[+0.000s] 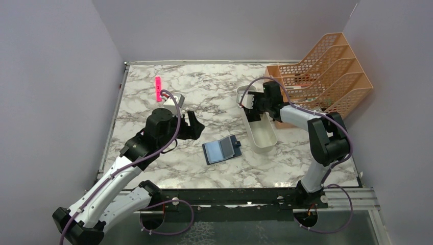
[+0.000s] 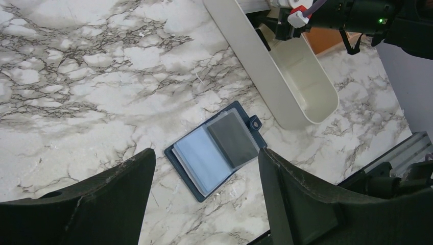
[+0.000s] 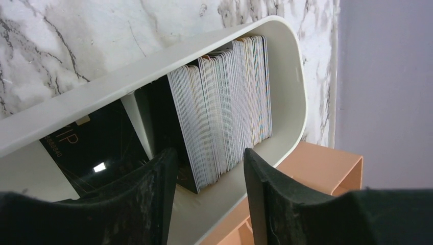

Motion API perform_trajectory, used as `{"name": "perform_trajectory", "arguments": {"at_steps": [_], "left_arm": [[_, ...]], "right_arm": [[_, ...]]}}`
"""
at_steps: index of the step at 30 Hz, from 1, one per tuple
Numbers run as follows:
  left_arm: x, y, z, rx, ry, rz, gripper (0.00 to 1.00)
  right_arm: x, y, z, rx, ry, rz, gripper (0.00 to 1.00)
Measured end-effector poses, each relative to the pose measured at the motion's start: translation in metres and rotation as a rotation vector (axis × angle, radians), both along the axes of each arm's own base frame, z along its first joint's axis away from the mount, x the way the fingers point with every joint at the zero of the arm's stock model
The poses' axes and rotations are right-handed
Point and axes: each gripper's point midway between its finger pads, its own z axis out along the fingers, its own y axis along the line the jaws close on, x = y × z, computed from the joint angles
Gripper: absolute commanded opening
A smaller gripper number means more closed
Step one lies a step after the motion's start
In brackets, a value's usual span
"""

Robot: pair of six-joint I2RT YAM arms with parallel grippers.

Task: Put the credit cards into the card holder
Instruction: Pick up the credit card from the storage box.

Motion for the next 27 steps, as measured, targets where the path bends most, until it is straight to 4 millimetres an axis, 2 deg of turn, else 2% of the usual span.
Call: {"name": "perform_trajectory", "arguments": {"at_steps": [7,13,22,27], "left_arm": [[0.0008,-0.0006,-0.0023,0.005,0.007,-0.001,0.77],[0.0011,-0.0008,-0.0028,0.006,0.008,-0.001,0.77],[0.0013,-0.001,-0.0034,0.008,0.01,-0.001,0.77],[0.0012,-0.0009,-0.0034,0.008,0.01,-0.001,0.77]], "right_arm": [[0.0037,0.0012,0.0026,0.015,-0.033,-0.009,0.47],[0.0047,0.0019,0.0042,0.025,-0.037,-0.014,0.39],[0.0042,0.003,0.0042,0.036,-0.032,-0.015,0.17],[0.0042,0.0031,0.0045,0.037,-0.032,-0.016,0.15]]}}
